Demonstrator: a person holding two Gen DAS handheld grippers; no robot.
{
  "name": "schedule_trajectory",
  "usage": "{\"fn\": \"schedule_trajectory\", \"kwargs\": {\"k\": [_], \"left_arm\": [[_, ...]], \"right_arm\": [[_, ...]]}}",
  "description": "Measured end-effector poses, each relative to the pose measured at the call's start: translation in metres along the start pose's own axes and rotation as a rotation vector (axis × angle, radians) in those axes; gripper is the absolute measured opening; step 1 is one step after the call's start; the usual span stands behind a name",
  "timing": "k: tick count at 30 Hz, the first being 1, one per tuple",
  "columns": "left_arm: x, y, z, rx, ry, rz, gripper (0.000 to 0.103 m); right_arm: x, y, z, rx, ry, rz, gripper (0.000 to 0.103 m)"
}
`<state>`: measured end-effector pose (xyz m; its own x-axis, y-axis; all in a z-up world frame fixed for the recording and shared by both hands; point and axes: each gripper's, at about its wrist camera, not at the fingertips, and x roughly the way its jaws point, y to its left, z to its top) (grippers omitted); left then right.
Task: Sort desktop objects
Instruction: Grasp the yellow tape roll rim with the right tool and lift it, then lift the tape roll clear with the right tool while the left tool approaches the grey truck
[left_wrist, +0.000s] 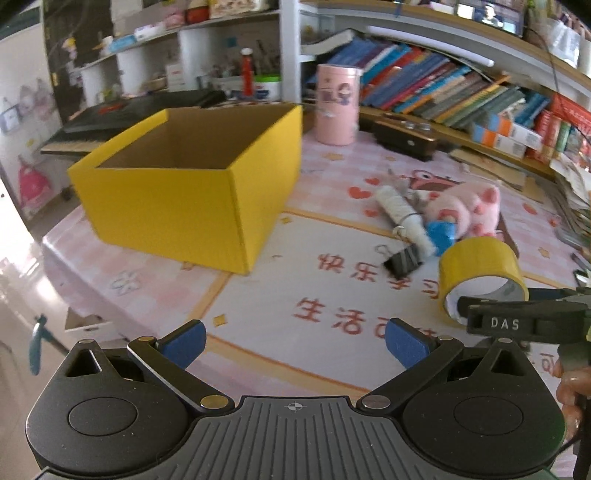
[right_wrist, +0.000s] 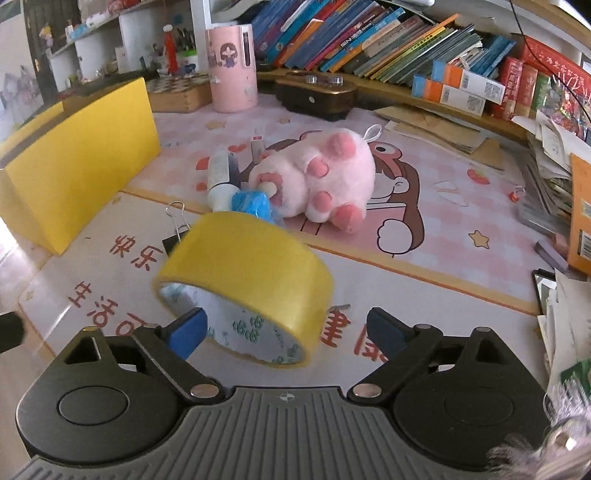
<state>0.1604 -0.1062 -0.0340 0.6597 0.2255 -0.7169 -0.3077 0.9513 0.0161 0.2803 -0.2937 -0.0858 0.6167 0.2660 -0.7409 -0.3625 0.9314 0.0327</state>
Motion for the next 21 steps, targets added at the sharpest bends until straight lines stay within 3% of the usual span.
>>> {"fn": "schedule_trajectory", "kwargs": {"k": [1, 4, 5, 6, 7, 14, 17, 21], "left_arm": [[-0.001, 0.002, 0.000, -0.003, 0.000, 0.005, 0.103], [-0.002, 0.003, 0.000, -0.002, 0.001, 0.012, 0.103], [-0.002, 0.003, 0.000, 0.000, 0.000, 0.012, 0.103], [-0.002, 0.003, 0.000, 0.002, -0.001, 0.010, 0.103], [-0.001, 0.002, 0.001, 0.005, 0.000, 0.007, 0.103], [0.003, -0.012, 0.004, 0.049, -0.008, -0.052, 0.103], [0.005, -0.022, 0.005, 0.074, -0.011, -0.093, 0.103], [0.010, -0.039, 0.007, 0.109, -0.015, -0.155, 0.103]], "right_arm": [[0.001, 0.000, 0.000, 0.000, -0.002, -0.001, 0.070], [0.002, -0.003, 0.002, 0.018, -0.013, 0.027, 0.034], [0.000, -0.004, 0.003, 0.028, -0.022, 0.040, 0.027], [-0.002, -0.005, 0.004, 0.034, -0.034, 0.046, 0.014], [-0.004, -0.006, 0.005, 0.042, -0.046, 0.044, 0.009], [-0.031, -0.043, 0.007, 0.169, -0.106, -0.070, 0.009], [-0.046, -0.065, 0.002, 0.226, -0.079, -0.124, 0.010], [-0.066, -0.084, -0.012, 0.310, -0.033, -0.135, 0.009]]}}
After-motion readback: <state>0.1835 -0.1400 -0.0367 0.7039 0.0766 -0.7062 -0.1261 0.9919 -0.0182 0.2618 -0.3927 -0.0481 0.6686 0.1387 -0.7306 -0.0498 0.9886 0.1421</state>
